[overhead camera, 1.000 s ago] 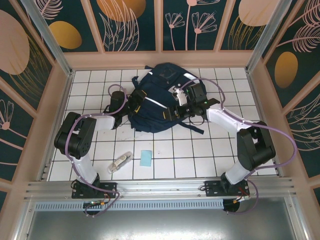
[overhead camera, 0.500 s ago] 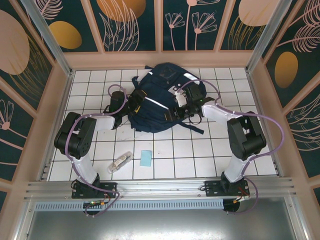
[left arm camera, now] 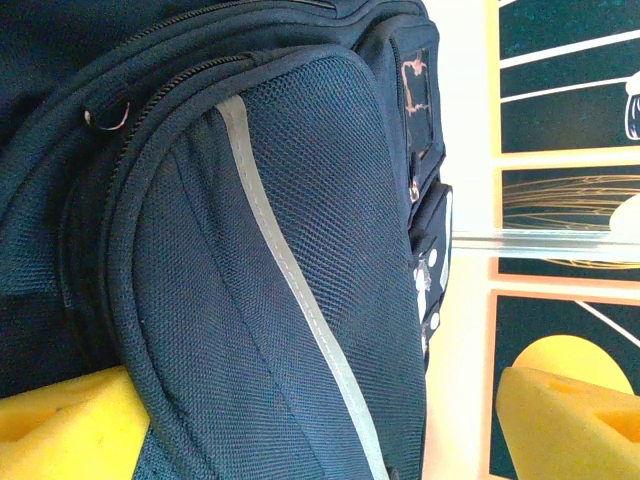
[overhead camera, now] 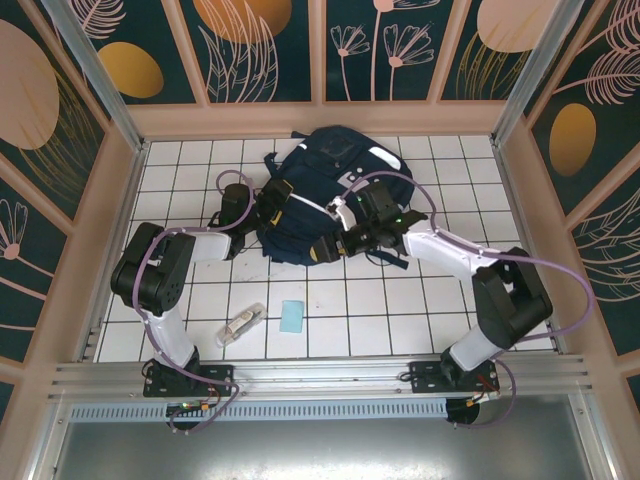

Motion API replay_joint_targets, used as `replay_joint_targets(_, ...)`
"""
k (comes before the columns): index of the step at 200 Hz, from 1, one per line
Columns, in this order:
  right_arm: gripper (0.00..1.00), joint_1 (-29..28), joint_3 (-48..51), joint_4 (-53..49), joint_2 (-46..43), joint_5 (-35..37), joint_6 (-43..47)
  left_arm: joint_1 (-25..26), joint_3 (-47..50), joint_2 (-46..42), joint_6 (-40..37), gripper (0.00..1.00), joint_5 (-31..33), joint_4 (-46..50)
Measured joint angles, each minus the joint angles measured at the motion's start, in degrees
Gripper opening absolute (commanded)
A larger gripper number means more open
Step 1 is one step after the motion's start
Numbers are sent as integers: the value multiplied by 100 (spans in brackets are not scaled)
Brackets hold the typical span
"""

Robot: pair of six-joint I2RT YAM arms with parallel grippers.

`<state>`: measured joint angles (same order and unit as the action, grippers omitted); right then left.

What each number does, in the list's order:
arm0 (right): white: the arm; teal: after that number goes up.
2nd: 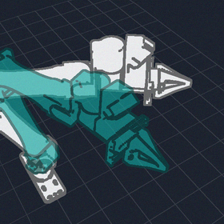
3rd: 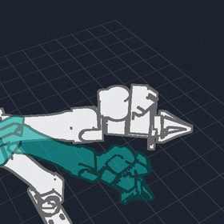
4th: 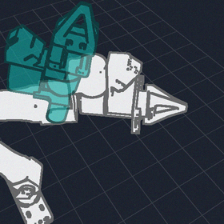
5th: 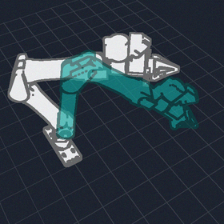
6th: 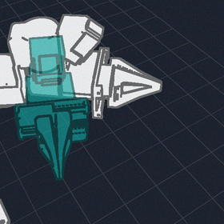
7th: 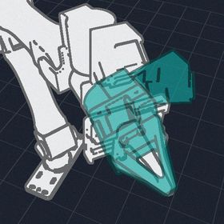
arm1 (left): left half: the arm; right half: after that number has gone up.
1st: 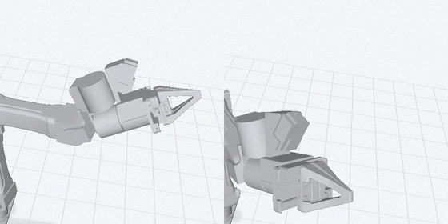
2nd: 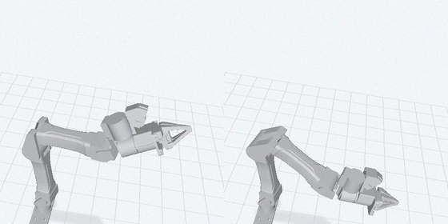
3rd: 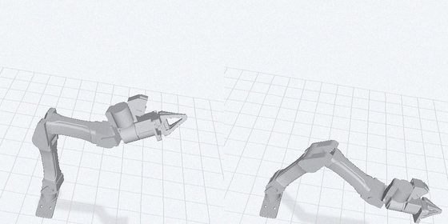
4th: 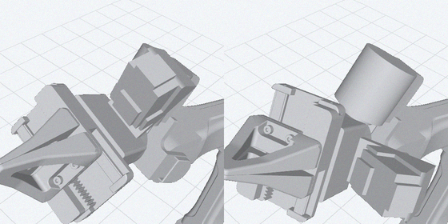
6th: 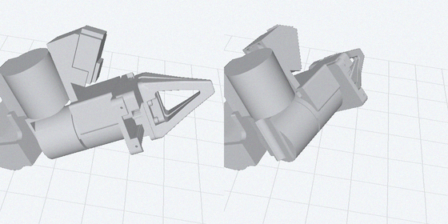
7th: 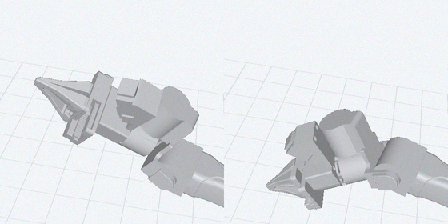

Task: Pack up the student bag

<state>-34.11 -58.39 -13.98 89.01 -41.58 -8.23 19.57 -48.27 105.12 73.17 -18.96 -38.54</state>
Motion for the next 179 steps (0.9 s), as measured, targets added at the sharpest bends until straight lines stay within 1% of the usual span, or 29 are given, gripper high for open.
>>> replay_joint_targets(21,73,317,17,22,-284,507,-144,9,-179,-2,-186,88,-2,343)
replay_joint_targets(47,72,708,28,136,-400,1340,-310,39,-457,-168,-710,88,35,1108)
replay_joint_targets(62,72,673,33,210,-352,1574,-345,50,-564,-431,-1110,88,96,1663)
replay_joint_targets(77,72,494,31,315,-201,1692,-380,66,-656,-763,-1458,88,127,2100)
replay_joint_targets(95,73,249,33,450,42,1773,-444,66,-669,-1117,-1727,88,94,2312)
replay_joint_targets(123,73,33,203,726,278,1843,-632,79,-216,-1241,-1801,87,-83,2081)
replay_joint_targets(150,74,-24,308,879,389,2024,-791,101,472,-813,-1615,87,-203,1506)
replay_joint_targets(160,74,-63,308,951,433,2083,-850,105,542,-658,-1513,87,-260,1123)
replay_joint_targets(179,73,-138,306,1064,529,2105,-935,111,549,-501,-1344,87,-302,704)
